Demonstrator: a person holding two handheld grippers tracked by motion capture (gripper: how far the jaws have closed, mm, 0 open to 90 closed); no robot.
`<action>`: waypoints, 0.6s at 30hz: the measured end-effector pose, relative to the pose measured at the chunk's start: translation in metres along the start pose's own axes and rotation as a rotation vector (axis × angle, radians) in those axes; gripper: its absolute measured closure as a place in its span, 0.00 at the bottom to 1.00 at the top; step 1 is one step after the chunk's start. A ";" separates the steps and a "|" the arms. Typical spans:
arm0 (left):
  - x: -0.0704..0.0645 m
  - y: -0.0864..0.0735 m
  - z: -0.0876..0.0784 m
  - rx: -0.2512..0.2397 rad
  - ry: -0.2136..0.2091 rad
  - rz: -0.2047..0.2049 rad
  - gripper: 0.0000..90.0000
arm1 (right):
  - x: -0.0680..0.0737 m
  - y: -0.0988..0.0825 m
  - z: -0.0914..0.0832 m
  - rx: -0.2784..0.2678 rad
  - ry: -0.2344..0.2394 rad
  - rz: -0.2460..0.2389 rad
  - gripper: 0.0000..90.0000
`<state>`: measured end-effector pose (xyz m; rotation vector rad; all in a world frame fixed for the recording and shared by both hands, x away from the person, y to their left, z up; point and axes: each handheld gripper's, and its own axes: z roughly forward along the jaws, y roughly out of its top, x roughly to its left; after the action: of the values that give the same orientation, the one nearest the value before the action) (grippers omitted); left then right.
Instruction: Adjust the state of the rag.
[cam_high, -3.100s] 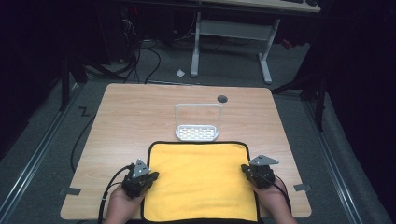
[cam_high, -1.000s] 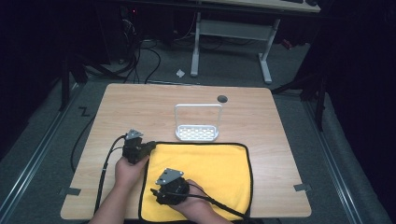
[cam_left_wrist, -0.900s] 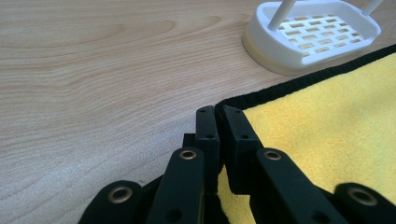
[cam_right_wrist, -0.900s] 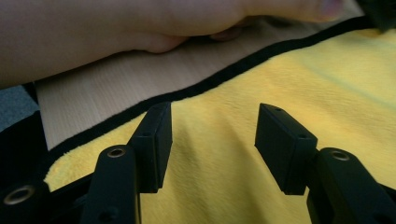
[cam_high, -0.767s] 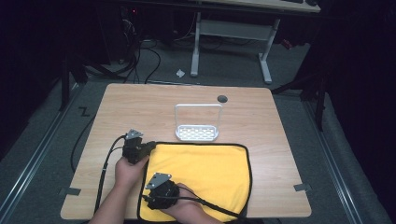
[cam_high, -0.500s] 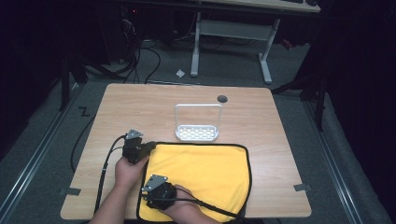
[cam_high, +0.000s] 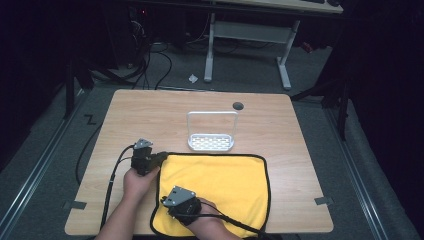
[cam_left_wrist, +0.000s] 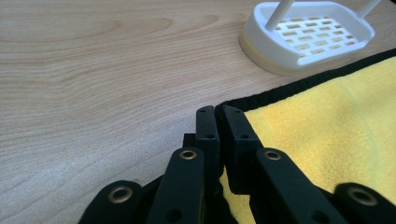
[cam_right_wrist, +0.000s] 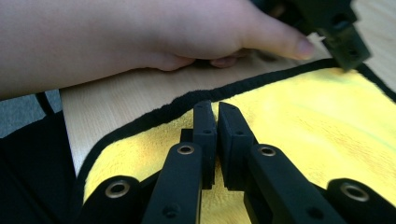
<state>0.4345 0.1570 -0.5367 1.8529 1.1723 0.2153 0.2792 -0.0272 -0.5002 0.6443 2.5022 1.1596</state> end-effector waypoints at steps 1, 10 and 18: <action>0.000 0.000 0.000 -0.002 0.004 -0.004 0.95 | -0.001 -0.001 -0.003 -0.006 0.000 0.003 0.97; -0.009 0.009 -0.002 -0.102 -0.087 -0.121 0.95 | -0.021 -0.007 -0.034 -0.082 -0.017 0.059 0.97; -0.023 0.020 0.001 -0.107 -0.098 -0.102 0.95 | -0.035 -0.015 -0.055 -0.125 -0.027 0.093 0.97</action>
<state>0.4357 0.1352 -0.5153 1.6869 1.1622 0.1260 0.2802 -0.0895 -0.4744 0.7444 2.3780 1.3190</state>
